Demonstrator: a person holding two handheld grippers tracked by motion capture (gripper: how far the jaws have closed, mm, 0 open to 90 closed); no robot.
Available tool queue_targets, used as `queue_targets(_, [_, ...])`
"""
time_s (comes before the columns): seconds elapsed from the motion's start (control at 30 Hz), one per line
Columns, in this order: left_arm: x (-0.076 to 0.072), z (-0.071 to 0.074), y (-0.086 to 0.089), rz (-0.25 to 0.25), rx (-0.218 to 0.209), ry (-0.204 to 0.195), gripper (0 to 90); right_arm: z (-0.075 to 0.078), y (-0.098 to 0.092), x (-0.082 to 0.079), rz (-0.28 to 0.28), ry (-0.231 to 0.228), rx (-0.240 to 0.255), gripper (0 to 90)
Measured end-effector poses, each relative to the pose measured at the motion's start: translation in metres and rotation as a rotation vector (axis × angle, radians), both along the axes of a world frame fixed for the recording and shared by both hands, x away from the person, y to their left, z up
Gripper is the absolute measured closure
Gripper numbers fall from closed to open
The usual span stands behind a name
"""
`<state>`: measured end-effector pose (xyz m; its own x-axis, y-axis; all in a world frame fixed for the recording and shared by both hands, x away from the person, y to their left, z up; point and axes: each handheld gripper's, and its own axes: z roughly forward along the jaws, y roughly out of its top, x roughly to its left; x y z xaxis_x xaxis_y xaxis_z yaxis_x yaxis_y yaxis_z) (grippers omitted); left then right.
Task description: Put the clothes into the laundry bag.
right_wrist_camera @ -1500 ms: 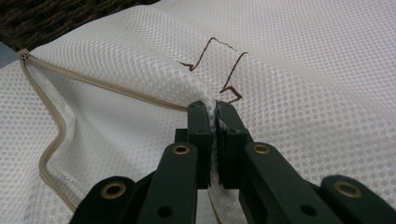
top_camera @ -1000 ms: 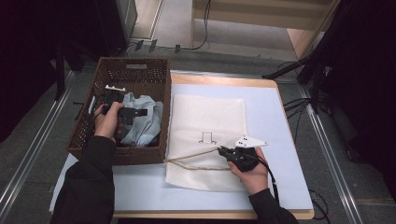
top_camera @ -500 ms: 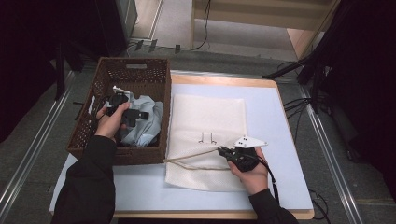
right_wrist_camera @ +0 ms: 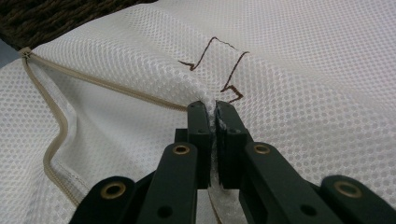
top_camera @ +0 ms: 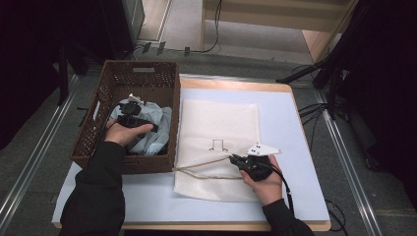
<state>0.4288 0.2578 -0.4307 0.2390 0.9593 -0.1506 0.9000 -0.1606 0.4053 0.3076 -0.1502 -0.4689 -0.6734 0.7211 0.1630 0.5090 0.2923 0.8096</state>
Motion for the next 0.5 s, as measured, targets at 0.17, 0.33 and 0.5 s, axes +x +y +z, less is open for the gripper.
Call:
queue_targets(0.17, [0.0,0.0,-0.004,-0.019,0.028,0.011,16.5,0.0,0.0,0.0,-0.001,0.003,-0.001,87.3])
queue_targets(0.33, [0.0,0.005,-0.002,-0.023,-0.026,0.052,46.7,0.0,0.001,0.0,-0.002,0.004,-0.001,87.3])
queue_targets(0.5, [-0.001,0.012,-0.003,-0.087,-0.092,0.092,68.3,0.0,0.0,0.0,-0.002,0.0,0.001,87.4])
